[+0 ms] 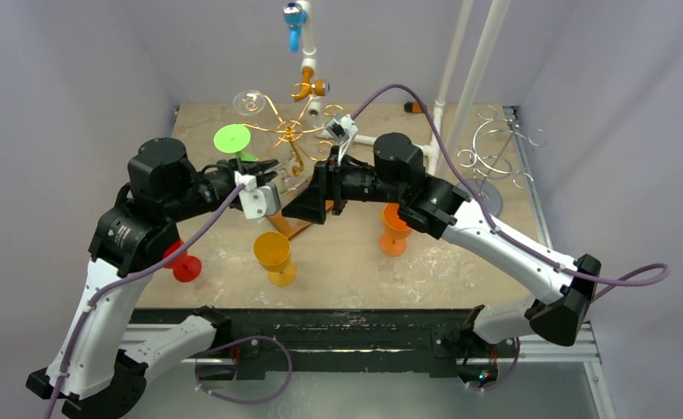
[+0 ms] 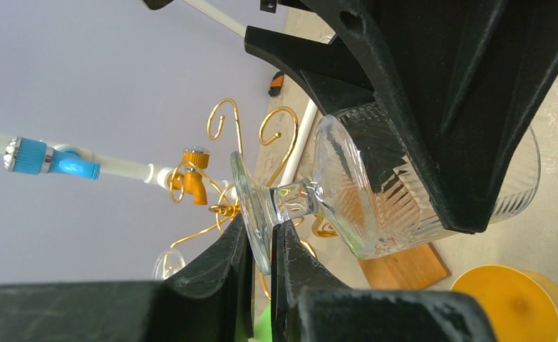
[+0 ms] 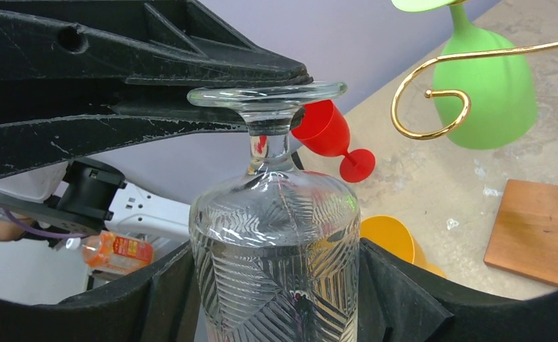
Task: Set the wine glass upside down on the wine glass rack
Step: Turn the wine glass upside down at the wine rack.
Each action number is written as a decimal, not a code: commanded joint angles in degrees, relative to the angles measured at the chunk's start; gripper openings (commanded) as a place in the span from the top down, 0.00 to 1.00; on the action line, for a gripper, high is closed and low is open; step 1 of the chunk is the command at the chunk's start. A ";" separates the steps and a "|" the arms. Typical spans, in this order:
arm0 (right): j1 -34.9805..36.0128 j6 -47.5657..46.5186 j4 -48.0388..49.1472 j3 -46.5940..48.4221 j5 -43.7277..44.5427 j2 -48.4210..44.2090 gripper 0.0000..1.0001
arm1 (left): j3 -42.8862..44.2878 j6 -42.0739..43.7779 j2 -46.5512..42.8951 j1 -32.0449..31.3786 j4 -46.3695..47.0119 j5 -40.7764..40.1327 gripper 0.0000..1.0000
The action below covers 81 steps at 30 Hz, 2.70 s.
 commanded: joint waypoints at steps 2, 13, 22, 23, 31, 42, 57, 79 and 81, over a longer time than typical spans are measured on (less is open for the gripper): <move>0.08 -0.49 1.09 2.40 -2.61 1.20 0.45 | -0.06 3.17 -0.76 0.09 7.18 4.08 1.00; -0.25 -3.77 6.16 -6.10 9.73 -2.86 0.83 | 1.09 -9.69 0.00 0.09 9.32 1.66 0.15; -0.31 -8.64 16.76 -14.87 19.65 -4.16 0.86 | 10.71 -22.57 4.32 0.09 1.93 -6.02 0.07; -0.26 -9.10 18.51 -15.75 20.38 -4.19 0.86 | 11.21 -23.59 4.39 0.09 1.84 -6.81 0.07; -0.15 -13.32 32.22 -20.50 25.17 -3.20 0.89 | 11.65 -25.78 4.26 0.09 1.01 -10.31 0.07; 3.20 -20.93 47.00 -25.79 29.65 0.04 0.90 | 10.71 -26.03 3.96 0.09 1.55 -13.53 0.08; 7.83 -31.01 73.40 -35.44 39.12 7.11 0.88 | 6.55 -22.62 6.43 0.09 1.97 -25.19 0.23; 8.15 -37.77 87.28 -28.98 43.69 17.50 0.88 | 7.64 -23.95 7.17 0.09 1.42 -24.60 0.25; 8.17 -37.41 87.81 -28.64 43.72 18.11 0.88 | 7.35 -23.65 7.08 0.09 1.54 -24.75 0.25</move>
